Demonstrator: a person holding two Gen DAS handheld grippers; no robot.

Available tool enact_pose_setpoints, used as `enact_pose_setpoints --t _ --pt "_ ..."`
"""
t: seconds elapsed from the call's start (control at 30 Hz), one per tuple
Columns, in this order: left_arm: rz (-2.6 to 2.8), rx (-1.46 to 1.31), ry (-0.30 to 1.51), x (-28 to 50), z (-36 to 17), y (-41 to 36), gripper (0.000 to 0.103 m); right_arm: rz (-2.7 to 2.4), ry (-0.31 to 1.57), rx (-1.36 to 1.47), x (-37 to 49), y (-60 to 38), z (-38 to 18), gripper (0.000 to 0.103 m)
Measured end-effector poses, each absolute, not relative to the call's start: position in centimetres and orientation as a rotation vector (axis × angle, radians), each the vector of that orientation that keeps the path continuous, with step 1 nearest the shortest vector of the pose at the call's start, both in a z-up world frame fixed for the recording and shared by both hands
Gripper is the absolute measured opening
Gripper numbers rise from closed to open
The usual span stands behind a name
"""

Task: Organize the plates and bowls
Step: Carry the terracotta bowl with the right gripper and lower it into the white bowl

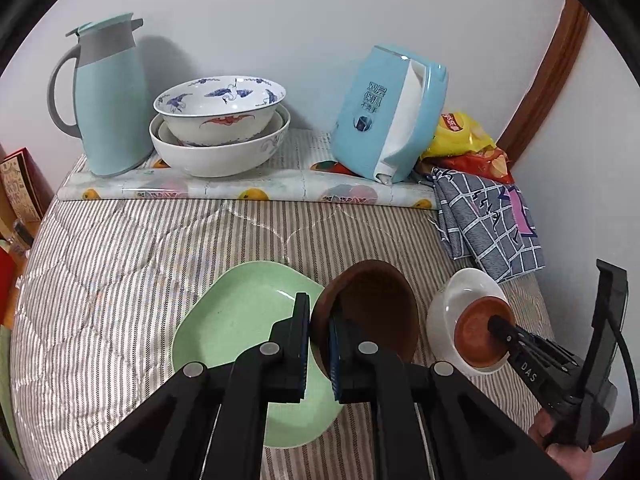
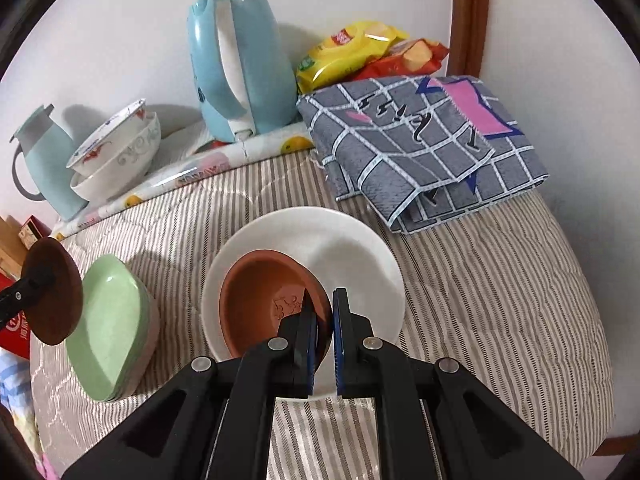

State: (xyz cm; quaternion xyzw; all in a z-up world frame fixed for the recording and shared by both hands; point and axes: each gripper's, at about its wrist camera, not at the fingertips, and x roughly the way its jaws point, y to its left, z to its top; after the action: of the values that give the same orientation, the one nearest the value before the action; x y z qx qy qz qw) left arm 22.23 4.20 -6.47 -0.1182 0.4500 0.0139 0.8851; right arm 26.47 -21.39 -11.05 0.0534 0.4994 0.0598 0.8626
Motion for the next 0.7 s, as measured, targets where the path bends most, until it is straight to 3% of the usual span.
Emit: enact_pose_setpoints --t 0.7 --pt "0.017 -0.268 0.972 23.7 -8.7 4.7 0.009 0.117 1.130 0.072 29.4 -20.6 -13.8 0.007"
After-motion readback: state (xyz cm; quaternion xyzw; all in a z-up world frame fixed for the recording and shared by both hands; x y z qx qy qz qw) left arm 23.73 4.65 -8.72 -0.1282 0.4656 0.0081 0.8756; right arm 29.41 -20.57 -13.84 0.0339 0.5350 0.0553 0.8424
